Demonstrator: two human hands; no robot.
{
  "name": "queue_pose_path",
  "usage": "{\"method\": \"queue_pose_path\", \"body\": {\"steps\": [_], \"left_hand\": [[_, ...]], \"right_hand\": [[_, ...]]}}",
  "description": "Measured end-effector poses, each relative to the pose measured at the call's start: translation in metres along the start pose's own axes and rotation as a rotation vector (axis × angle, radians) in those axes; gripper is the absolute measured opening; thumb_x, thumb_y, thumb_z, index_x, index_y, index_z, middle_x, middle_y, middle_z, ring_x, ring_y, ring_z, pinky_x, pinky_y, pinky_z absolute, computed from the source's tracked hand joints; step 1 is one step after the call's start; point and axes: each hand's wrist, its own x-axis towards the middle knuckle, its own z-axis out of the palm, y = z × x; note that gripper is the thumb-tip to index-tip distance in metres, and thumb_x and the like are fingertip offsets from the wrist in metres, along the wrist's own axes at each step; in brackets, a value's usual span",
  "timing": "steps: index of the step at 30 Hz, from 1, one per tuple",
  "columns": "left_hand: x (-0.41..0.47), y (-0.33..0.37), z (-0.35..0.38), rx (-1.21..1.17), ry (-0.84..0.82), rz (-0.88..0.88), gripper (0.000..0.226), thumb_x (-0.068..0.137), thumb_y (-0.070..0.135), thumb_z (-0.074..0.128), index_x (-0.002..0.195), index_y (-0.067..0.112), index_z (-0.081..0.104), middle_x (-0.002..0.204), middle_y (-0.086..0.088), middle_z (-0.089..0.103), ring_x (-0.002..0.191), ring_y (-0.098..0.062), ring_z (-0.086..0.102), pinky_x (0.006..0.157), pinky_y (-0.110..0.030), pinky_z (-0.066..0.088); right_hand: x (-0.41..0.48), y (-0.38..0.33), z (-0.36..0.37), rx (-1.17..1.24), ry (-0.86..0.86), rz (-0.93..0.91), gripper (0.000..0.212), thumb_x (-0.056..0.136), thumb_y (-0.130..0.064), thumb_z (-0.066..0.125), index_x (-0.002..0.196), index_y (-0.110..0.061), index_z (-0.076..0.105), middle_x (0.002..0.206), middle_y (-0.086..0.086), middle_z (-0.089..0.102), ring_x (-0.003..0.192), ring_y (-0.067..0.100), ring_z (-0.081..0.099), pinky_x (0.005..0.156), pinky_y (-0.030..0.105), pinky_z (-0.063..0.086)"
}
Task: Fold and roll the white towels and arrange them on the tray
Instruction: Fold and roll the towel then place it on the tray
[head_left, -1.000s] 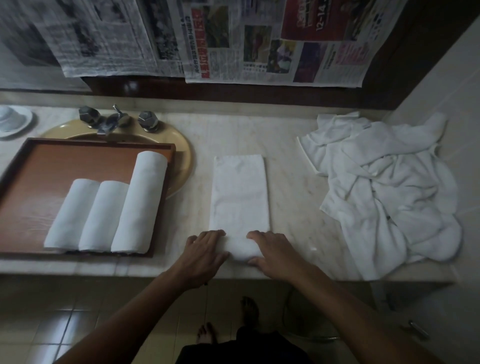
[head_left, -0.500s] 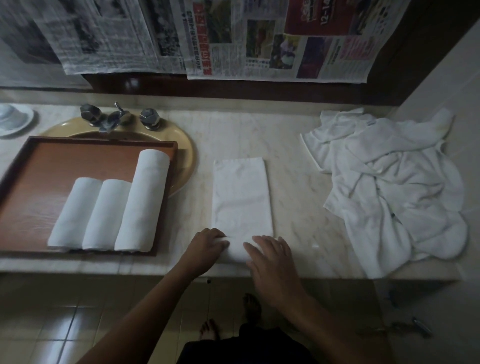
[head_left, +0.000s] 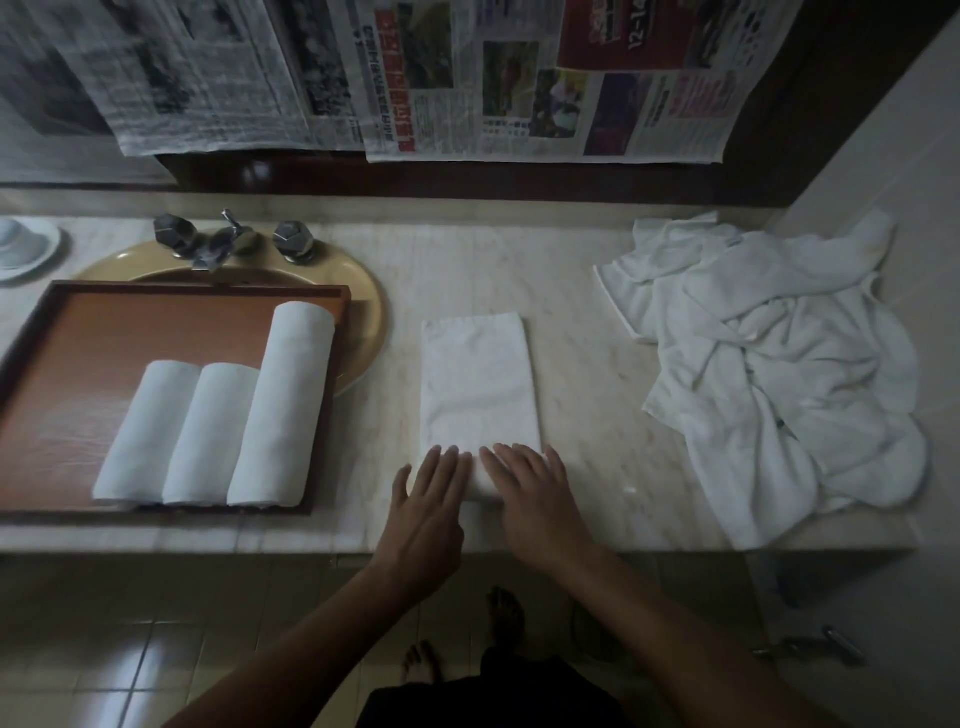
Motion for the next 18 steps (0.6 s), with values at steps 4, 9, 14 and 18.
{"method": "queue_pose_path", "body": {"steps": [4,9,14,18], "left_hand": [[0.020,-0.013,-0.005,-0.006,-0.051,-0.009,0.094,0.076,0.011,0.067,0.159,0.009,0.023,0.166,-0.015,0.029,0.155,-0.036,0.024,0.118,-0.061,0.033],[0.031,-0.023,-0.020,-0.086,-0.078,0.052,0.076,0.087,0.040,0.064,0.153,0.015,0.037,0.153,-0.006,0.044,0.143,-0.029,0.040,0.112,-0.054,0.041],[0.021,-0.024,-0.027,-0.223,-0.110,0.054,0.062,0.098,0.058,0.042,0.148,0.022,0.038,0.140,0.002,0.052,0.121,-0.020,0.051,0.102,-0.046,0.043],[0.011,-0.019,-0.030,-0.252,-0.142,0.039,0.044,0.102,0.058,0.022,0.128,0.029,0.043,0.122,0.008,0.054,0.102,-0.015,0.050,0.094,-0.045,0.045]], "right_hand": [[0.021,0.007,-0.018,0.007,-0.057,-0.030,0.073,0.090,-0.026,0.062,0.157,-0.023,0.033,0.154,0.001,0.045,0.139,0.026,0.042,0.119,0.049,0.028],[0.040,0.015,-0.041,0.107,-0.252,-0.009,0.065,0.098,-0.042,0.062,0.155,-0.030,0.034,0.150,0.000,0.046,0.135,0.024,0.044,0.112,0.045,0.034],[0.030,0.022,-0.049,0.345,-0.411,0.058,0.054,0.095,-0.054,0.064,0.140,-0.031,0.045,0.134,0.001,0.061,0.112,0.022,0.060,0.088,0.037,0.047],[0.018,0.016,-0.045,0.428,-0.469,0.149,0.043,0.101,-0.055,0.052,0.133,-0.027,0.045,0.130,0.006,0.063,0.098,0.019,0.058,0.083,0.037,0.046]]}}
